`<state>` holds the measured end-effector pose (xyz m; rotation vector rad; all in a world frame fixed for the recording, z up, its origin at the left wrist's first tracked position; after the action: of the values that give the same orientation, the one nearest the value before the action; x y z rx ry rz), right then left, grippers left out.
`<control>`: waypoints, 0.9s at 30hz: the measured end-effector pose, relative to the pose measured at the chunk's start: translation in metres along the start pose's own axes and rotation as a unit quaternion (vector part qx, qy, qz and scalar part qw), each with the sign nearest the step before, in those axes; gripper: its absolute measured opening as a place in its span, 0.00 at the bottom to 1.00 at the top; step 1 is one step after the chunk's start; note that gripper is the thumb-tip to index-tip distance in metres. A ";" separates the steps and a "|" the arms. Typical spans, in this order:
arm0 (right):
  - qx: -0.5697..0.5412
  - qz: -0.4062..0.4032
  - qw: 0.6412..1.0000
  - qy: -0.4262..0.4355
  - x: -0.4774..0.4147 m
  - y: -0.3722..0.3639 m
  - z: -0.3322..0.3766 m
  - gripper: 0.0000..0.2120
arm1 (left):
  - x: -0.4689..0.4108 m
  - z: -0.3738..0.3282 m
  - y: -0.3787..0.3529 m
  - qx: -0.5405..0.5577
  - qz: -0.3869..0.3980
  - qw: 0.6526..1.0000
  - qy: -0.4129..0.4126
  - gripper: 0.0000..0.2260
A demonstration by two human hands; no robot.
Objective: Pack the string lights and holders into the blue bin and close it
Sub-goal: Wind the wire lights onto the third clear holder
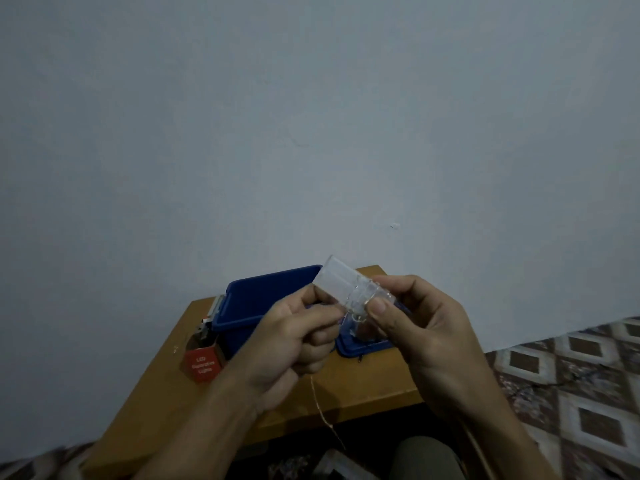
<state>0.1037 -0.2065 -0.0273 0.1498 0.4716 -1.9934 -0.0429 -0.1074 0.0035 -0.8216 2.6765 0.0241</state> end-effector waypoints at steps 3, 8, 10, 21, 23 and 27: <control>0.018 -0.032 0.999 0.019 0.003 -0.006 0.000 0.12 | 0.007 -0.001 -0.009 -0.015 -0.048 0.997 -0.063 0.13; 0.052 -0.022 0.998 0.042 0.007 -0.010 0.006 0.15 | 0.009 -0.010 -0.015 -0.154 -0.122 0.970 -0.140 0.15; 0.078 0.007 0.996 0.039 0.006 -0.005 0.008 0.17 | 0.010 -0.014 -0.017 -0.183 -0.110 0.964 -0.158 0.13; 0.108 0.041 0.993 0.023 0.003 0.002 0.007 0.18 | 0.009 -0.017 -0.019 -0.264 -0.089 0.946 -0.163 0.09; 0.102 0.037 0.994 0.018 0.003 0.003 0.007 0.16 | 0.009 -0.017 -0.017 -0.266 -0.091 0.948 -0.151 0.09; 0.101 0.033 0.994 0.007 0.003 0.004 0.006 0.14 | 0.010 -0.018 -0.014 -0.284 -0.100 0.945 -0.132 0.10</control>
<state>0.1067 -0.2127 -0.0234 0.3030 0.2693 -1.9729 -0.0489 -0.1262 0.0181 -1.1548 2.3321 0.8273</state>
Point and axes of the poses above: each hand's wrist, its own x-axis away from the middle knuckle, its own y-axis out of the back of the hand, z = x × y, the point moved 1 cm from there along -x, towards the middle knuckle, and after that the axes turned 12 degrees about -y, right-handed, at the moved point
